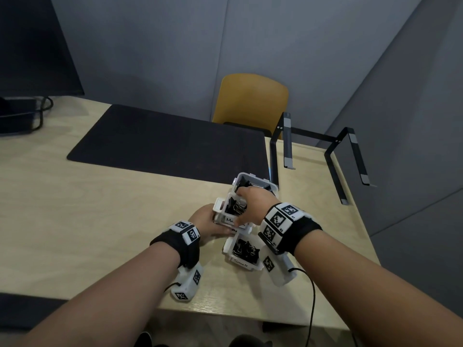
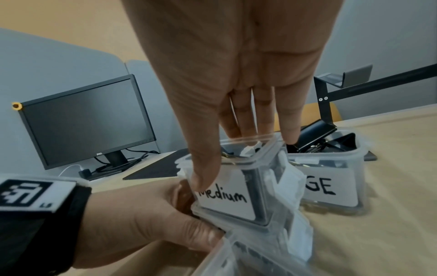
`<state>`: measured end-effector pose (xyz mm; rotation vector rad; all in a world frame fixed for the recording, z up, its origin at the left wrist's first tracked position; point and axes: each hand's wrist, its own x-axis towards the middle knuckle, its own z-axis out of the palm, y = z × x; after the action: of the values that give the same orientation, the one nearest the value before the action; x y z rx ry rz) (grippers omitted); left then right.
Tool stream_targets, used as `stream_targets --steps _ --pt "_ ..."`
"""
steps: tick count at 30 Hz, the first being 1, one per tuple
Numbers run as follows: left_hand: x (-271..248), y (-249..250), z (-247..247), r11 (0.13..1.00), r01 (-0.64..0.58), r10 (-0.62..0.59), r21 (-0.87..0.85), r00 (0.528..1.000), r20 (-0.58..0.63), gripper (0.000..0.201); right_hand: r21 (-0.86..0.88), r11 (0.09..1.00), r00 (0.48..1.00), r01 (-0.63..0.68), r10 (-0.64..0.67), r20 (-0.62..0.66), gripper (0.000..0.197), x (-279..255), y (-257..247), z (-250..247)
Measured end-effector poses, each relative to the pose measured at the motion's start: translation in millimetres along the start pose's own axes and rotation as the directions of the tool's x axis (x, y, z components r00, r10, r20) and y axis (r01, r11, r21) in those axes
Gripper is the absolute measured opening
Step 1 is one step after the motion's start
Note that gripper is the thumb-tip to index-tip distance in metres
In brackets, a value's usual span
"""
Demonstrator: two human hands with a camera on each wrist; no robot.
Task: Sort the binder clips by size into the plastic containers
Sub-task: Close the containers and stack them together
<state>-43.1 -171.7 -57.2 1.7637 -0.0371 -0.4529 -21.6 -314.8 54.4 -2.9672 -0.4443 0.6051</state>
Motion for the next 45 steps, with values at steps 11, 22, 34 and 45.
stream_targets --steps 11,22,34,45 --pt "-3.4 -2.3 -2.8 0.974 0.046 -0.026 -0.224 0.995 0.094 0.059 0.16 0.987 1.0 -0.021 0.02 0.005 0.081 -4.9 7.9 15.2" --pt "9.0 -0.7 5.9 0.969 0.125 -0.131 -0.213 0.991 -0.015 0.043 0.289 0.957 0.986 0.007 0.041 -0.16 0.073 -11.5 25.2 -1.0" --pt "2.0 6.5 10.4 0.97 0.107 -0.122 -0.217 0.991 -0.056 0.056 0.282 0.959 0.992 -0.031 0.064 -0.108 0.074 -9.9 26.1 12.6" --pt "-2.7 -2.5 3.5 0.945 0.083 -0.052 -0.318 0.993 0.106 0.04 0.137 0.991 0.991 0.003 0.015 -0.131 0.057 -7.5 11.2 30.4"
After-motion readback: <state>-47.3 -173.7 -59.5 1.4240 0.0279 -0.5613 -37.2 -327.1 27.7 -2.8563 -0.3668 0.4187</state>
